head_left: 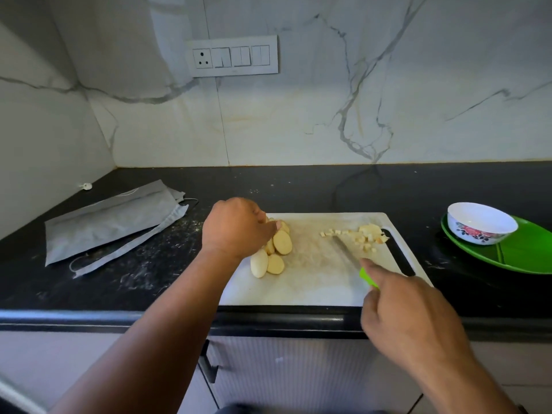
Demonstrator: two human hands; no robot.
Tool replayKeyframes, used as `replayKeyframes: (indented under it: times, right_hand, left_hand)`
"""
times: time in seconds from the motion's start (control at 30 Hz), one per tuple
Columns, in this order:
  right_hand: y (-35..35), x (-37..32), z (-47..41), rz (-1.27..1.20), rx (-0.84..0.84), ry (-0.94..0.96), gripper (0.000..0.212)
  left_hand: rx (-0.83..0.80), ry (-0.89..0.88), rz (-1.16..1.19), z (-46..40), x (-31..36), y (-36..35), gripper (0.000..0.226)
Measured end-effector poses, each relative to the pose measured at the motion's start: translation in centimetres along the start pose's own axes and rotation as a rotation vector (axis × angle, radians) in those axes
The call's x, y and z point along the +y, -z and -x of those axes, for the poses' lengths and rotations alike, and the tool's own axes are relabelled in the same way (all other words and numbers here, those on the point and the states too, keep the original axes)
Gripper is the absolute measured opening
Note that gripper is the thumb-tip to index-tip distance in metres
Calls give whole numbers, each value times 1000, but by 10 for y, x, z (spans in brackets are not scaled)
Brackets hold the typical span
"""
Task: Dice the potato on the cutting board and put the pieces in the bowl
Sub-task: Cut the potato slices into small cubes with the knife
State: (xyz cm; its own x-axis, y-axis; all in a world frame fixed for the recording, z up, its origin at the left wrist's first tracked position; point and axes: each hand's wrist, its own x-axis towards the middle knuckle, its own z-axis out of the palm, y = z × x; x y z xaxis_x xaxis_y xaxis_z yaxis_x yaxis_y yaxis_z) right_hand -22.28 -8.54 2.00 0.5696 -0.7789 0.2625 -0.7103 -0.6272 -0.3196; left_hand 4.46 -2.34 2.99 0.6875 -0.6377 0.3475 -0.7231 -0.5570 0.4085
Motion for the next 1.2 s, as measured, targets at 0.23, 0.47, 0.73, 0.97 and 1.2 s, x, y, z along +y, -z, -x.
replayKeyframes:
  times: [0.23, 0.47, 0.73, 0.97, 1.2]
  right_hand:
    - [0, 13, 6, -41, -26, -29, 56]
    - [4, 17, -1, -21, 11, -21, 55]
    - [1, 19, 0, -108, -8, -6, 54]
    - [1, 21, 0, -158, -55, -14, 53]
    - [-1, 24, -2, -170, -54, 0, 52]
  left_hand:
    - [12, 36, -51, -4, 9, 3, 26]
    - [225, -17, 129, 3, 18, 6, 24]
    - [137, 47, 208, -1, 12, 5, 17]
    - [117, 37, 217, 0, 9, 8, 26]
    - [59, -37, 232, -1, 6, 9, 39]
